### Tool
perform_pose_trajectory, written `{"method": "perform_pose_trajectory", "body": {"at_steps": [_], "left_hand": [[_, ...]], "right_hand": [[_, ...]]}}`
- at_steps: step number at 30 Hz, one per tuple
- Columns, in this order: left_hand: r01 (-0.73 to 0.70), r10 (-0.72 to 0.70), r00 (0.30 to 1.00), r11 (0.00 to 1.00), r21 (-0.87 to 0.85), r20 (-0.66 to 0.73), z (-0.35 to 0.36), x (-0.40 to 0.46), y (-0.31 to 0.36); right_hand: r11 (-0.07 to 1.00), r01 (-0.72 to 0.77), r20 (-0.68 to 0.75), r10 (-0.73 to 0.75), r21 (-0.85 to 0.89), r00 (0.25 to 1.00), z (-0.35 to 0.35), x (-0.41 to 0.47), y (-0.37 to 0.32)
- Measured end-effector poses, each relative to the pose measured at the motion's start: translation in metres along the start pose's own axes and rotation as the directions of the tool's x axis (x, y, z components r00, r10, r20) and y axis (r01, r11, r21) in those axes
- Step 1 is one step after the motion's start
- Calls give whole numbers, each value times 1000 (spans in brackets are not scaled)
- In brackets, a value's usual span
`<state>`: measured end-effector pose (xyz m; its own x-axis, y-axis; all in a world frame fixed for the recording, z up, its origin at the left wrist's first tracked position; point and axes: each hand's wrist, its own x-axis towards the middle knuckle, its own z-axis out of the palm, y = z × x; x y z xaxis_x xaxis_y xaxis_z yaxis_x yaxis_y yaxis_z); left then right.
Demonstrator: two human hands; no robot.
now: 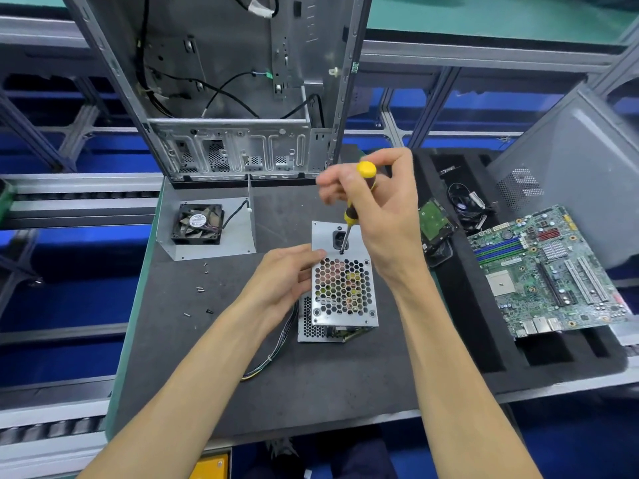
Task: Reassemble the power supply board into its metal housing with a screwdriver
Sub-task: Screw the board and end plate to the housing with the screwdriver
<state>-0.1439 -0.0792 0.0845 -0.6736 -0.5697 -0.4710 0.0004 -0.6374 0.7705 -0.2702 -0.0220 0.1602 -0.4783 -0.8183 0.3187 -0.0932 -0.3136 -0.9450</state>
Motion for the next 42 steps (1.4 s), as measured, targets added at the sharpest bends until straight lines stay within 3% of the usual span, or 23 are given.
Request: {"method": "perform_pose_trajectory", "body": {"at_steps": [21, 35, 42], "left_hand": [[-38, 38, 999, 999, 13, -12, -2, -2, -6], [-36, 36, 999, 999, 5, -34, 1, -4, -7], [-37, 37, 998, 999, -2, -58, 1, -4, -7]], "right_hand": [[996, 22, -94, -14, 84, 995, -3, -7, 6], [993, -74, -52, 79, 93, 996, -10, -7, 1], [996, -23, -36, 26, 81, 999, -9, -11, 0]]}}
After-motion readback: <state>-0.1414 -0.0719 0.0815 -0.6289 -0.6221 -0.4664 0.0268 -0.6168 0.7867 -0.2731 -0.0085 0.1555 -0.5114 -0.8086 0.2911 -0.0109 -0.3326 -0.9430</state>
